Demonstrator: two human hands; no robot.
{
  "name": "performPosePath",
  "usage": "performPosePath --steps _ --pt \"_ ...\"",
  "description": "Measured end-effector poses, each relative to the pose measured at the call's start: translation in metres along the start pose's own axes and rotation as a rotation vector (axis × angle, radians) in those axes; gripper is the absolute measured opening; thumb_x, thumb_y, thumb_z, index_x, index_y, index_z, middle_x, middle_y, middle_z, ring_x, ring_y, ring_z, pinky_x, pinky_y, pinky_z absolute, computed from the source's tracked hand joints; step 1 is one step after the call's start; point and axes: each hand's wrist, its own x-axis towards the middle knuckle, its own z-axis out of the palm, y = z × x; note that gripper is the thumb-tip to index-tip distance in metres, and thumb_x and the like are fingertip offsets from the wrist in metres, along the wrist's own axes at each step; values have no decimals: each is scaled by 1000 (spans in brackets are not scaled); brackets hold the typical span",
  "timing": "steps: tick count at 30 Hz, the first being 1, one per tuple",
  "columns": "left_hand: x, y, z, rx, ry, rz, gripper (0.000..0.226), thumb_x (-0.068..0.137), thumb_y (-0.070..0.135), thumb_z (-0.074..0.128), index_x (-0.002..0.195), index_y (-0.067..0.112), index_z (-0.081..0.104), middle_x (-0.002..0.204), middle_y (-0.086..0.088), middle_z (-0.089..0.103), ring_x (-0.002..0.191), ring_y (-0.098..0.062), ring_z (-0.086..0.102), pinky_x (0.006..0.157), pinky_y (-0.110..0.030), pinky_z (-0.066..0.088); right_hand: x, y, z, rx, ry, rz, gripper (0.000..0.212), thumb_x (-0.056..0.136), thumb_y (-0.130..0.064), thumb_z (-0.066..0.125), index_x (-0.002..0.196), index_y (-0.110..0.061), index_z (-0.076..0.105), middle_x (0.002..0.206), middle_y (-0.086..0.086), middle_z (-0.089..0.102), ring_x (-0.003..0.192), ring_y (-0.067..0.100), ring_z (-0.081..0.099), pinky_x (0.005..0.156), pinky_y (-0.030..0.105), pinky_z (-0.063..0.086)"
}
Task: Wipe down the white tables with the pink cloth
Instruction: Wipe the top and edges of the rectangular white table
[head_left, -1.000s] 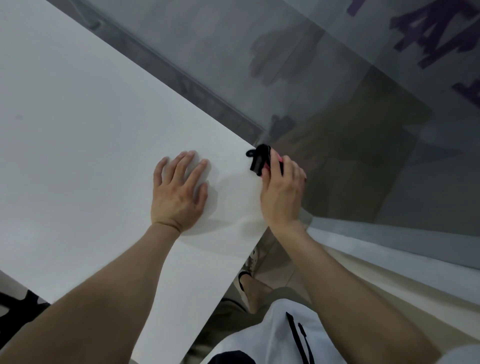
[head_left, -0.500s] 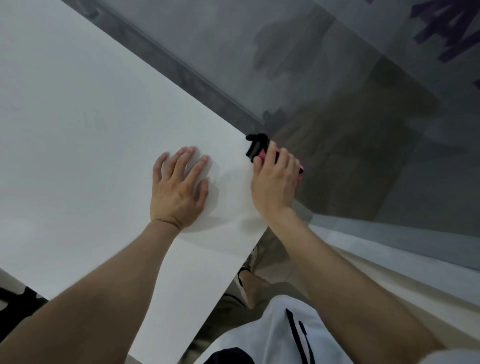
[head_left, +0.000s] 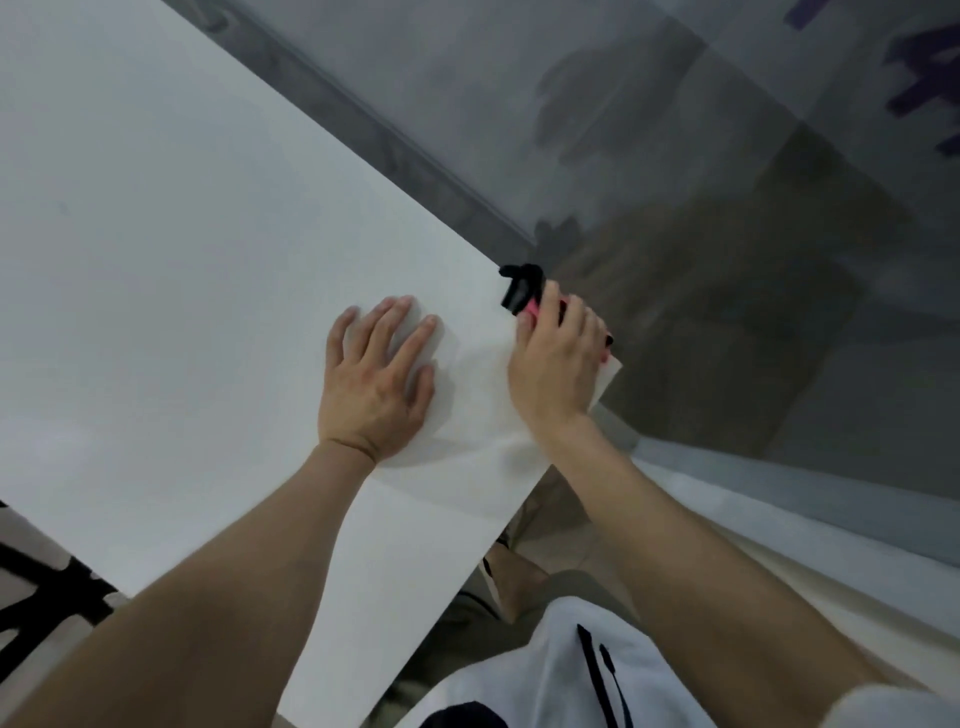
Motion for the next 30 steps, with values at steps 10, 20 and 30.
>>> performPosePath --steps 10,20,30 --pt "-1 -2 2 -18 37 8 51 112 39 51 159 20 56 168 -12 47 157 -35 42 131 -61 25 2 20 -10 111 -23 -130 44 114 -25 48 156 -11 48 133 12 63 122 30 61 113 44 46" --pt "-2 -5 9 -10 28 22 53 111 39 51 163 24 50 170 -11 43 160 -33 37 130 -63 25 63 -99 15 23 -66 -165 55 106 -13 43 161 -11 38 135 13 61 118 31 62 108 41 42" --pt "-2 -4 7 -16 38 8 53 112 41 49 159 18 55 168 -11 47 157 -35 41 130 -62 25 -21 52 -24 19 -39 -38 47 109 -13 51 155 -7 50 132 18 67 119 35 66 109 50 52"
